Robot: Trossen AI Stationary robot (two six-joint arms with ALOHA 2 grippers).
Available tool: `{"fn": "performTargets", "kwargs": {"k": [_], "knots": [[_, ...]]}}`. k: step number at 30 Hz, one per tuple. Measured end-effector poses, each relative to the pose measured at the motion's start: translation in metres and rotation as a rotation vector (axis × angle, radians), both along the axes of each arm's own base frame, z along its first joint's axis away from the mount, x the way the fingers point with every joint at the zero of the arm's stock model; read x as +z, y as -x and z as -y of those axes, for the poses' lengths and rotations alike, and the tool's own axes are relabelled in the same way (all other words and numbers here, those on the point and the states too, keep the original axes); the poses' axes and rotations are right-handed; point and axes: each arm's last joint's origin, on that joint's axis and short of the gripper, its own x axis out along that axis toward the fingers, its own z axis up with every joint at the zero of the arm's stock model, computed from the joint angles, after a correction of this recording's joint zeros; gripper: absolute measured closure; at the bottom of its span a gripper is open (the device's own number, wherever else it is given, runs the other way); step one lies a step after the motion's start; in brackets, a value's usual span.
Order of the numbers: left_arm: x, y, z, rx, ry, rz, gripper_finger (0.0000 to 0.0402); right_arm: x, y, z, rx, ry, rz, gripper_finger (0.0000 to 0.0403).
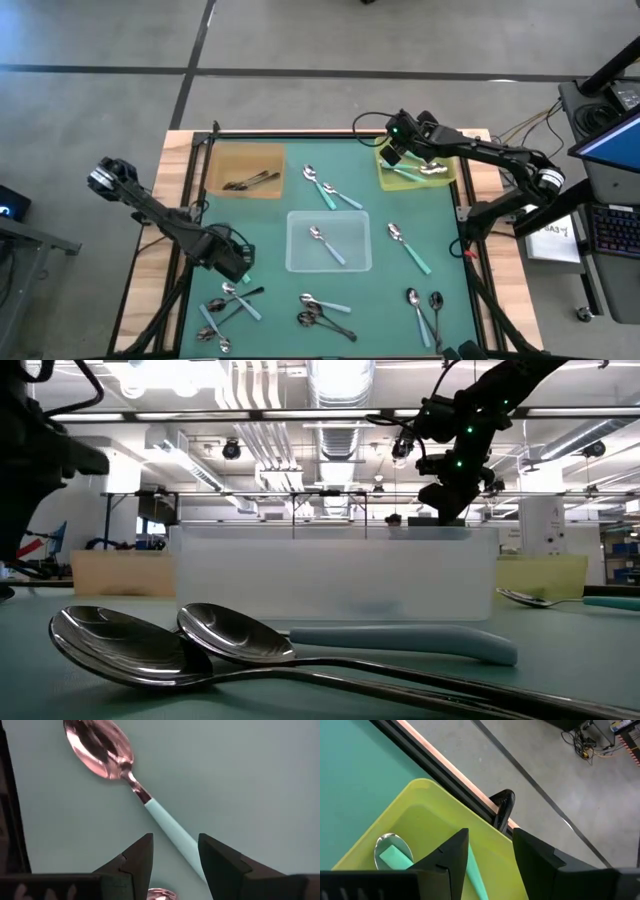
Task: Sort silverware by color (type)
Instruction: Put the light blue spoon into the yellow bin
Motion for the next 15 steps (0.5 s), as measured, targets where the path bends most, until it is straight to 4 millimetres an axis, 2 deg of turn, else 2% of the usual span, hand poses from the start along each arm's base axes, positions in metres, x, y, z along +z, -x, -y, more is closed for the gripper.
{"fn": "performTargets", "kwargs": {"k": [6,15], "knots": [[-0.016,-0.009,0.007,0.013,0.017,-0.043,0.0261,0.0,0.0,0.0,0.001,0.0,-0.001,0.0259],[-0.03,-0.012,0.01,0.019,0.001,-0.085,0.0263,0.0,0.0,0.0,0.0,0.0,-0.001,0.0258]]}}
